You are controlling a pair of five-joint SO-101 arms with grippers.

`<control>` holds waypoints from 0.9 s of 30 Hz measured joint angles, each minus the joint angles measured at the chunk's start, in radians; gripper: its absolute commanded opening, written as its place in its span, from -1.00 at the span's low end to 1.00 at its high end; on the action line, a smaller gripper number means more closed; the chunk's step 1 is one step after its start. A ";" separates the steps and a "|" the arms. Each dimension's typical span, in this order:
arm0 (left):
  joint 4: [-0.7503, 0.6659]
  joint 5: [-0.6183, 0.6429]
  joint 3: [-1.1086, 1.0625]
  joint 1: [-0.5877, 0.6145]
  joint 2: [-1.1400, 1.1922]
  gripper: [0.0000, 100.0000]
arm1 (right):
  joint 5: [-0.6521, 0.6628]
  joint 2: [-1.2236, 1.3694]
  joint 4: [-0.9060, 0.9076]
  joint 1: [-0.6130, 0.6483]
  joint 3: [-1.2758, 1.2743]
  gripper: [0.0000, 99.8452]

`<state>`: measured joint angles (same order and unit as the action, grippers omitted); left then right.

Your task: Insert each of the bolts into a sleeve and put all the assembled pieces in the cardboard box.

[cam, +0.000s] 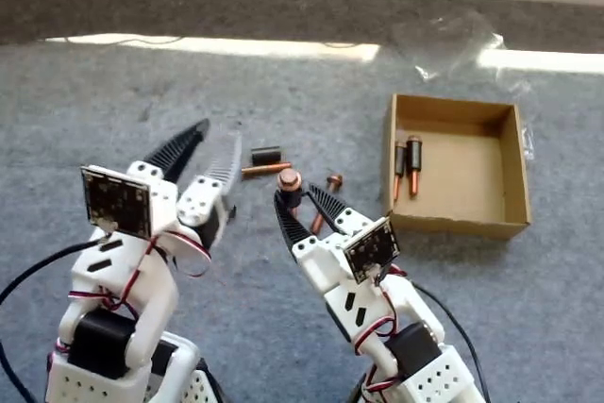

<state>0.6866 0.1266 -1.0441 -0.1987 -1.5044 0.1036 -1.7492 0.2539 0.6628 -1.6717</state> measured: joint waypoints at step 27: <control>0.112 -0.150 -0.199 0.272 -0.044 -0.99 | 0.000 0.000 0.471 -0.292 0.278 -0.99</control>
<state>0.7986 -0.0238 -1.2436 0.0729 -1.5489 0.1036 -1.7492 0.7250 0.3713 -1.3940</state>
